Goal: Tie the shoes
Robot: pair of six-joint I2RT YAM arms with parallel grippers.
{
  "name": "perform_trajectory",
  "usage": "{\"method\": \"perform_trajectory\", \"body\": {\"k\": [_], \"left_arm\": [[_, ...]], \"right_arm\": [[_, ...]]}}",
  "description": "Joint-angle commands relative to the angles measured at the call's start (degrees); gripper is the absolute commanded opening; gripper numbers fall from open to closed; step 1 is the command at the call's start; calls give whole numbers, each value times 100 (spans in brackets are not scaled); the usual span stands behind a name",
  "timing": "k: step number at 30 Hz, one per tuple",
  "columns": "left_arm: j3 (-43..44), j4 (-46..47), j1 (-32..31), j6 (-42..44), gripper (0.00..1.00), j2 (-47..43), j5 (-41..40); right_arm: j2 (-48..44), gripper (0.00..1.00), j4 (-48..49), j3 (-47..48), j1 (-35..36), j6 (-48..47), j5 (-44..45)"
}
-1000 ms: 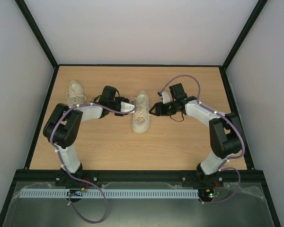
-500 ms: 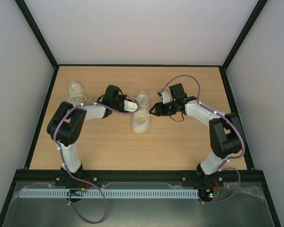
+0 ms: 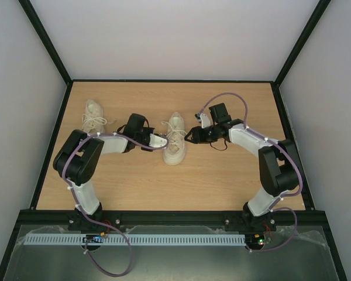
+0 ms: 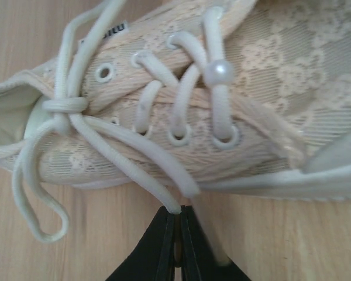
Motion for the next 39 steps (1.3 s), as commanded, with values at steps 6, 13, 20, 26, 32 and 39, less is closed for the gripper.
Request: {"method": "perform_trajectory", "body": {"k": [6,13,20,26,32,39], "left_arm": [[-50,-51,-52,17,29,-245,301],[-285,-544,-88,95,37,-441,173],[-519,-197,-438,-336,37,-611,195],[-554,216,-671,-684,37,-601,121],[-674,-13,-510,-600,47,-867,-138],[-679,-751,33,-1531,80,-1803,-209]], "right_arm": [[-2,44,-94,-82,-33,67,47],[-220,45,-101,-236,-127,206,346],[-329,46,-61,-358,-153,280,352],[-453,47,-108,-412,-160,283,449],[-711,49,109,-598,-335,425,860],[-1344,56,745,-907,-997,878,1722]]}}
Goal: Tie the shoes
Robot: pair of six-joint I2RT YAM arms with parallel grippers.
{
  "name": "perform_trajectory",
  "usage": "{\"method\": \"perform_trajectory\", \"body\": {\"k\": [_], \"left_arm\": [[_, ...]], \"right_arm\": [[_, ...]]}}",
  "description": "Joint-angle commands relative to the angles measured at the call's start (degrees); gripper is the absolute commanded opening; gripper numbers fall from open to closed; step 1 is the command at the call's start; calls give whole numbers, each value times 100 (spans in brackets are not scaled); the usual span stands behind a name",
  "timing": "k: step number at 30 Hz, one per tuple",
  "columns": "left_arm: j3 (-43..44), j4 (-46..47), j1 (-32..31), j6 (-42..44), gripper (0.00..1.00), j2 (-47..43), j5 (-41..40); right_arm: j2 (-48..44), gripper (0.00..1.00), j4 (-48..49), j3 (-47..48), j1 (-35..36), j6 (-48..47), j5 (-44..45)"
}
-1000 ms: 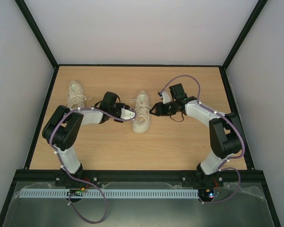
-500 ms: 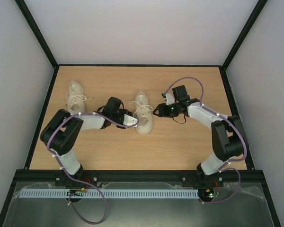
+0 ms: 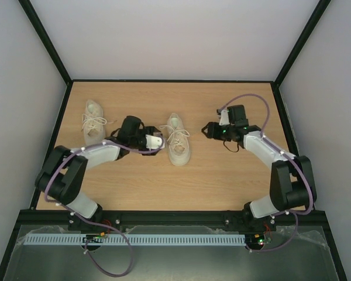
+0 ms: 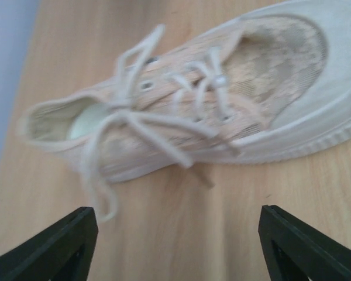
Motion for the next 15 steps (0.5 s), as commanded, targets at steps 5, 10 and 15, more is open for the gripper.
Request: {"method": "perform_trajectory", "body": {"k": [5,10,15], "left_arm": [[-156,-703,920,-2260,99,-1482,-133],[-874,-211,1823,-3848,99,-2593,-296],[-1809,668,2906,-5396,99,-3725,-630]], "right_arm": [[-1231,66,815,-681,-733,621,1617],[-2083,80,1050,-1120,-769,725,2651],[-2569,97,1169,-1589,-769,767,3498]]}}
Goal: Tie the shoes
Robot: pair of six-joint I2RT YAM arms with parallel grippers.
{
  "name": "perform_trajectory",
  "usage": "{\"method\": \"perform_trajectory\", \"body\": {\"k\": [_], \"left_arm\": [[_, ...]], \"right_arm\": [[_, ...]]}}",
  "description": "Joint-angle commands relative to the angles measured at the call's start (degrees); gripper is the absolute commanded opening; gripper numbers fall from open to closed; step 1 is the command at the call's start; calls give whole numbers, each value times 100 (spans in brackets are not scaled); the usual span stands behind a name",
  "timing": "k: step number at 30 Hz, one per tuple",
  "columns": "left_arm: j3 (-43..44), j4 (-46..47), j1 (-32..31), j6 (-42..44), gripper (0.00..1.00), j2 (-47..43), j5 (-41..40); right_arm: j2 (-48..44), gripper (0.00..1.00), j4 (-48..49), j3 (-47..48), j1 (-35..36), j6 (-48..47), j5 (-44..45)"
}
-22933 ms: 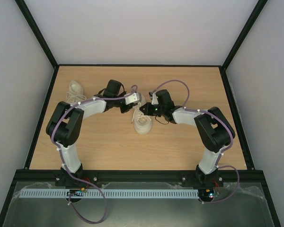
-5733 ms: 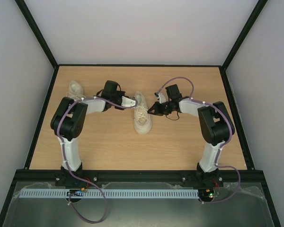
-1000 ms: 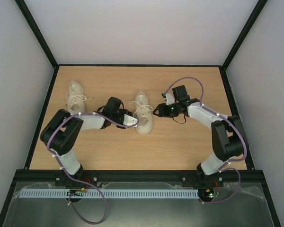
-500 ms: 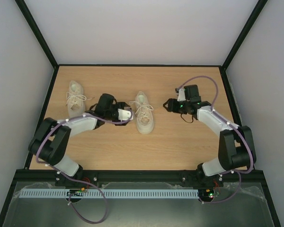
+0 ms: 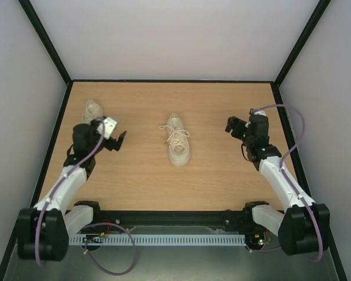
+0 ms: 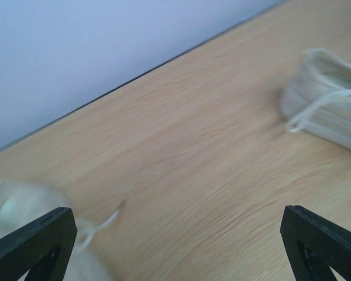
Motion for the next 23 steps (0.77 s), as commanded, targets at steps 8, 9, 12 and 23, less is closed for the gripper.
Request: {"method": "perform_trajectory", "body": {"k": [8,9,12,23], "left_arm": [[-1384,685,1650,-3067,99,-1732,-1616],[-1482,580,1764,-3223,99,-1861,-1594],[-1700,675,2073,-3121,99,-2074,-1162],[-1954,836,2089,-2743,99,-2291,-533]], "right_arm": [[-654,98,432,-874,-8,109,906],[-680,99,421,-890,-2,119,933],[-730,99,343,-939,-2,116,960],[-899,97,760,-1528,-3,402,436]]}}
